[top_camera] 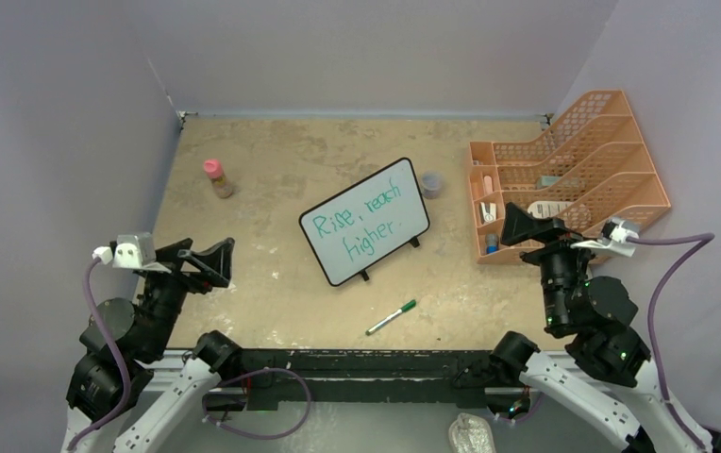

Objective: Write a sentence on the whiteboard
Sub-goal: Reset both arms

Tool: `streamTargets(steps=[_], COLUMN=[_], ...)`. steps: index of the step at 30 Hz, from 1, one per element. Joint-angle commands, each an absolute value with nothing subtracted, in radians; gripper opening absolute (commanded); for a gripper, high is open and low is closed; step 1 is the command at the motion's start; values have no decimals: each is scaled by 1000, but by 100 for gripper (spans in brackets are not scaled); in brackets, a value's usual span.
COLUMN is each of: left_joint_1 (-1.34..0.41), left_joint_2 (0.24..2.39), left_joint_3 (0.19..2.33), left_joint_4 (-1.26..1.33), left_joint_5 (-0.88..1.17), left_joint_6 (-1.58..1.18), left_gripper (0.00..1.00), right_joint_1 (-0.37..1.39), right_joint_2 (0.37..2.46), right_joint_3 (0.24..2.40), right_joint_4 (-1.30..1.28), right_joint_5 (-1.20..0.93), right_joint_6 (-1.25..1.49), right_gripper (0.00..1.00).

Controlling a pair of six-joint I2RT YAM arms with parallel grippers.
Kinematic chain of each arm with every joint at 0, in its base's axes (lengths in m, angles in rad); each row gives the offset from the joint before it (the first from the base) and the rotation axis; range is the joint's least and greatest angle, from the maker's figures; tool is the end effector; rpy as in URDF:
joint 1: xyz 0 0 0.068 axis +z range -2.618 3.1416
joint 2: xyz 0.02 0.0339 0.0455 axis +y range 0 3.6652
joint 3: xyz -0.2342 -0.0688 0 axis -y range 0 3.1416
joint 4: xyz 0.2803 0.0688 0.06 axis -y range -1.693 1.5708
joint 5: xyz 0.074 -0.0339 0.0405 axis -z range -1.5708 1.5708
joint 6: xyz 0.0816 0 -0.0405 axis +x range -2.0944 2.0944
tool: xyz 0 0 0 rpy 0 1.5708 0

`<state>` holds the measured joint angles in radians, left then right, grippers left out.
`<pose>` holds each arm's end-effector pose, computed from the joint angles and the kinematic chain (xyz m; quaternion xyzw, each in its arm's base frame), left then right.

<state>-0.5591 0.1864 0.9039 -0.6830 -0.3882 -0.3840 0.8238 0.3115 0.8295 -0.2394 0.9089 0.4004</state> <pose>0.1105 -0.0327 0.3916 -0.0786 0.6913 -0.2012 0.6896 0.1357 0.0518 0.4103 0.2290 0.6025 0.1959 0.7390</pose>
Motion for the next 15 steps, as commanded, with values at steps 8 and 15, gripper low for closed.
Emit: streamTargets(steps=[8,15], left_joint_1=[-558,-558], left_joint_2=[213,230], left_joint_3=[878,872], left_joint_4=[-625,-605], left_joint_5=[-413,-402], left_joint_6=[-387,-397], left_gripper=[89,90], right_joint_1=[827,827], right_joint_2=[305,298], right_joint_3=[813,817], right_joint_4=[-184,-173], right_joint_5=[926,924], right_joint_6=[366,350], right_gripper=[99,99])
